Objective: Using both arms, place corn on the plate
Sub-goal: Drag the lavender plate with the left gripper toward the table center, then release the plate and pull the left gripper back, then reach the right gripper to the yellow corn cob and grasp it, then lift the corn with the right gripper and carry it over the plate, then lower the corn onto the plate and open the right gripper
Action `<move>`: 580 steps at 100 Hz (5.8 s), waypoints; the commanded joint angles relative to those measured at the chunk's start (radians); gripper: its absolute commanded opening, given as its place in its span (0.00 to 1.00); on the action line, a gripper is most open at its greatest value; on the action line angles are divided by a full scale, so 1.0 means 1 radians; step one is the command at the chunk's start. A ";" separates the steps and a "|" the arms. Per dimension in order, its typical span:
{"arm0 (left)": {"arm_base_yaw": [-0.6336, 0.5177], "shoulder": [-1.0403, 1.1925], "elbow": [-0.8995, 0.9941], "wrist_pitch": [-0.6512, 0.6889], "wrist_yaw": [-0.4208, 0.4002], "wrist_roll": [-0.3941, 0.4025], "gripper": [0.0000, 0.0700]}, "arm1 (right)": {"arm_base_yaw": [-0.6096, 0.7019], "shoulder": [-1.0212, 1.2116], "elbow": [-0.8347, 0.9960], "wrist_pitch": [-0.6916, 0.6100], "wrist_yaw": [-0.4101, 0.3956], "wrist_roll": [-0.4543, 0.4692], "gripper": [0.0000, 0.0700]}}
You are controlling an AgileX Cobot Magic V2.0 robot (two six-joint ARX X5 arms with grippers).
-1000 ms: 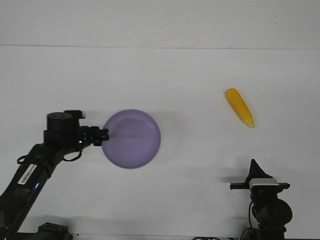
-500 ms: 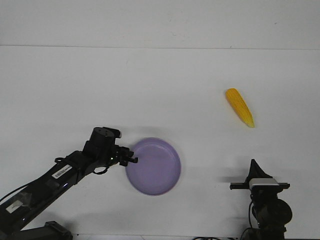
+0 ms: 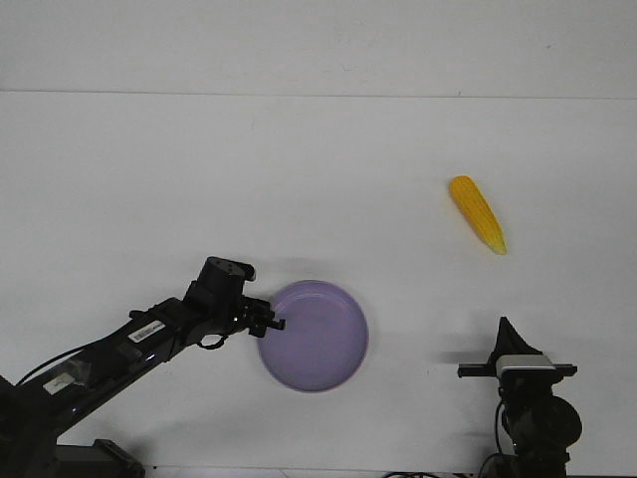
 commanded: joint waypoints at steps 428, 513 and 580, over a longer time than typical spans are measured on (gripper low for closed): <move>0.007 -1.001 -0.294 -0.129 -0.294 0.053 0.72 | 0.500 1.265 1.427 -0.686 -0.057 0.000 0.34; 0.007 -1.001 -0.294 -0.130 -0.294 0.056 0.72 | 1.000 1.553 0.946 -0.159 0.059 0.192 0.34; 0.007 -1.002 -0.294 -0.126 -0.294 0.058 0.72 | 0.970 1.286 0.956 -0.190 0.190 0.135 0.77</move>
